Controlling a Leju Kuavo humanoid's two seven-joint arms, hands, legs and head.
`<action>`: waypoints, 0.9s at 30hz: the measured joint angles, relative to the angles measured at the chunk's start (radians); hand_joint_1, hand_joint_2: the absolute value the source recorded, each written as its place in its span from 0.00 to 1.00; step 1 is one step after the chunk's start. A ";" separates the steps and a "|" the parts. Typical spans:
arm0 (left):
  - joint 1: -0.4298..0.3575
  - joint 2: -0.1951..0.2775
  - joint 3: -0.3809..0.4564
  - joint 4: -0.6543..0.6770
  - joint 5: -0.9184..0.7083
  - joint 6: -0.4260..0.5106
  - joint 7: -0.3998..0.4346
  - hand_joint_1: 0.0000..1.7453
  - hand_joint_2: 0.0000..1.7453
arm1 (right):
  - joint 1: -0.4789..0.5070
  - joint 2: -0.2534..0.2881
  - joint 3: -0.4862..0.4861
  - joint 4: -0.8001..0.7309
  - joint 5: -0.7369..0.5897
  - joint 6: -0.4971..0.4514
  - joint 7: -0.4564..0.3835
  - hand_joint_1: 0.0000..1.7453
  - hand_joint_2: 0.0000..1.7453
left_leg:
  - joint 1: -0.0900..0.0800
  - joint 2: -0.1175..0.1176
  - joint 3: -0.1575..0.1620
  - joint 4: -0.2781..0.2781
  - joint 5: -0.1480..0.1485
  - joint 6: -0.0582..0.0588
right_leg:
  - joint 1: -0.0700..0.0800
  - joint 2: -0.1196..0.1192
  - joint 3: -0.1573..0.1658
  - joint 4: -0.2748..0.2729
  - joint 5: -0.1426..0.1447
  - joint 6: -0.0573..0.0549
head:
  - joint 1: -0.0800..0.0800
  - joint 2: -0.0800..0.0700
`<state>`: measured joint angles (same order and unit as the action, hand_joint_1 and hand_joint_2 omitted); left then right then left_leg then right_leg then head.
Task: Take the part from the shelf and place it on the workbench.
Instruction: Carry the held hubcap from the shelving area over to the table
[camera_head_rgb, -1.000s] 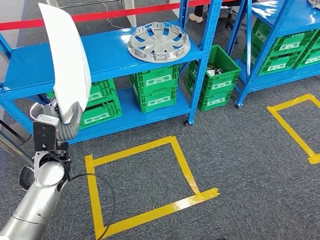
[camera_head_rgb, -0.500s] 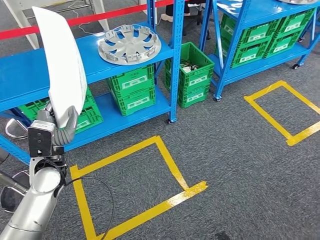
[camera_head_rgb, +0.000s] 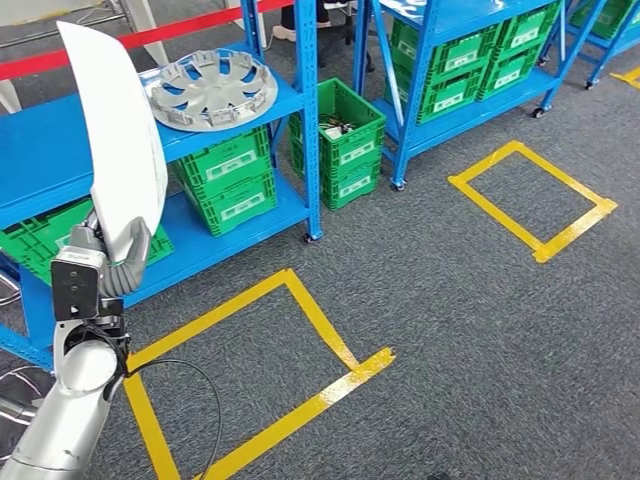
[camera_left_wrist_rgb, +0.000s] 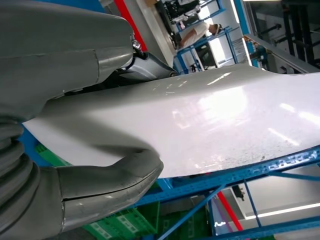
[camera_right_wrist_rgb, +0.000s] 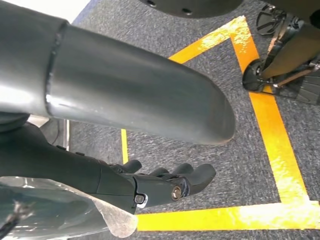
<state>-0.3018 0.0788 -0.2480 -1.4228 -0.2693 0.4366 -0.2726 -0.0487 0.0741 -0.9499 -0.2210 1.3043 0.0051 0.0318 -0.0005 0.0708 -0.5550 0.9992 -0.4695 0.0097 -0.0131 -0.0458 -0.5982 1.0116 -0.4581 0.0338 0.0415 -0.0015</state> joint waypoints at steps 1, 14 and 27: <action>0.000 0.000 0.002 -0.002 -0.001 -0.001 0.000 1.00 1.00 | 0.000 0.000 0.000 0.000 0.001 0.000 0.000 0.00 0.00 | -0.002 0.005 0.000 0.001 0.000 -0.005 | 0.002 0.007 0.001 0.000 0.000 -0.009 | -0.001 0.000; 0.018 0.005 0.013 -0.012 -0.009 -0.009 0.000 1.00 1.00 | 0.001 0.001 0.005 0.002 0.003 0.001 0.002 0.00 0.00 | 0.002 -0.108 -0.027 0.066 -0.007 0.009 | 0.011 0.128 -0.005 -0.002 0.014 -0.039 | -0.005 0.000; 0.068 0.005 0.024 -0.053 -0.018 -0.008 0.000 1.00 1.00 | 0.013 0.002 0.006 0.003 0.002 0.004 0.000 0.00 0.00 | 0.008 -0.026 0.005 -0.022 0.013 0.017 | -0.007 0.043 -0.128 0.225 -0.071 0.022 | 0.002 0.000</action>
<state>-0.2342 0.0840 -0.2244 -1.4759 -0.2872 0.4291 -0.2724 -0.0356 0.0762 -0.9442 -0.2182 1.3058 0.0095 0.0317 0.0079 0.0444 -0.5502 0.9774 -0.4563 0.0269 -0.0199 -0.0025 -0.7264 1.2368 -0.5291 0.0558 0.0439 -0.0015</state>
